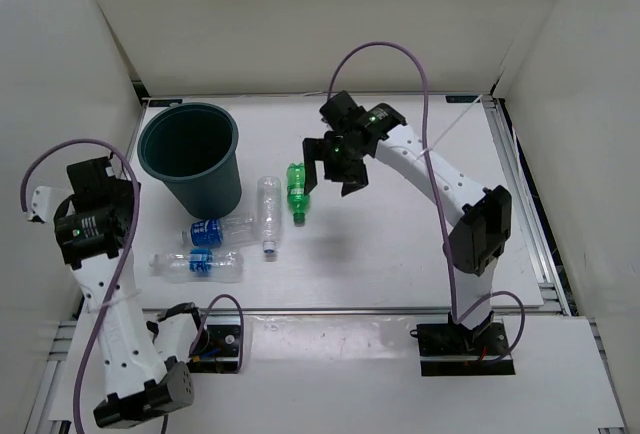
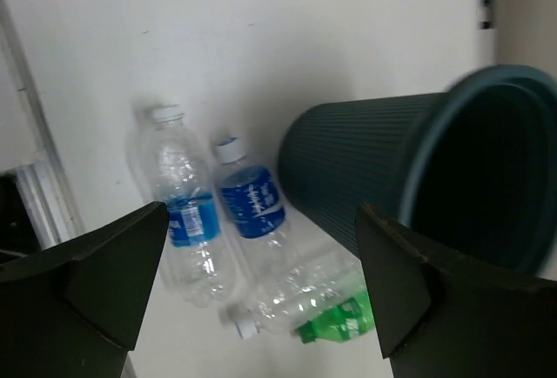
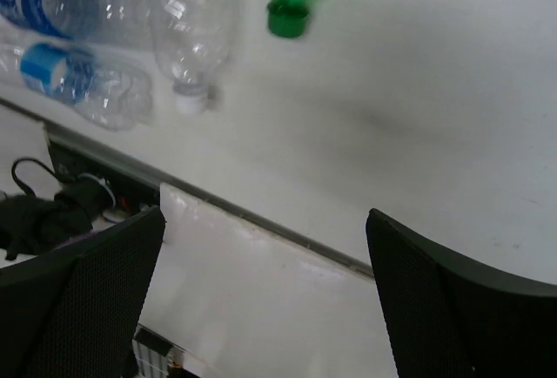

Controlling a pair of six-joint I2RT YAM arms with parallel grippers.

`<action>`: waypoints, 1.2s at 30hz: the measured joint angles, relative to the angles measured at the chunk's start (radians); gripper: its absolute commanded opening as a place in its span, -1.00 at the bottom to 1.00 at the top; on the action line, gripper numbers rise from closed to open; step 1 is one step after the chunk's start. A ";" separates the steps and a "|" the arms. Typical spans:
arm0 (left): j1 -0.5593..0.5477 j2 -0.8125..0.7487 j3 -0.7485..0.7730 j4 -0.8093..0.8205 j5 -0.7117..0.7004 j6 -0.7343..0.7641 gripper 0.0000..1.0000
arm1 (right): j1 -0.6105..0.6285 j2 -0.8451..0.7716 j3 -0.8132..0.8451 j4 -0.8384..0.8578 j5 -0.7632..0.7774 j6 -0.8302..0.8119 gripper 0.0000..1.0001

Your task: Put the plastic bottles in the bin

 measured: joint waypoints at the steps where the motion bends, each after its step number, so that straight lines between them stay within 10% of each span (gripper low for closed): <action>1: 0.000 -0.009 0.031 0.005 0.013 0.014 0.98 | -0.026 0.004 -0.008 0.014 -0.002 0.002 1.00; 28: 0.000 -0.112 0.231 0.000 0.283 0.467 0.98 | -0.178 0.486 0.062 0.438 -0.225 -0.017 1.00; 36: 0.000 -0.245 0.174 0.019 0.327 0.478 0.98 | -0.197 0.540 0.097 0.481 -0.309 -0.006 0.30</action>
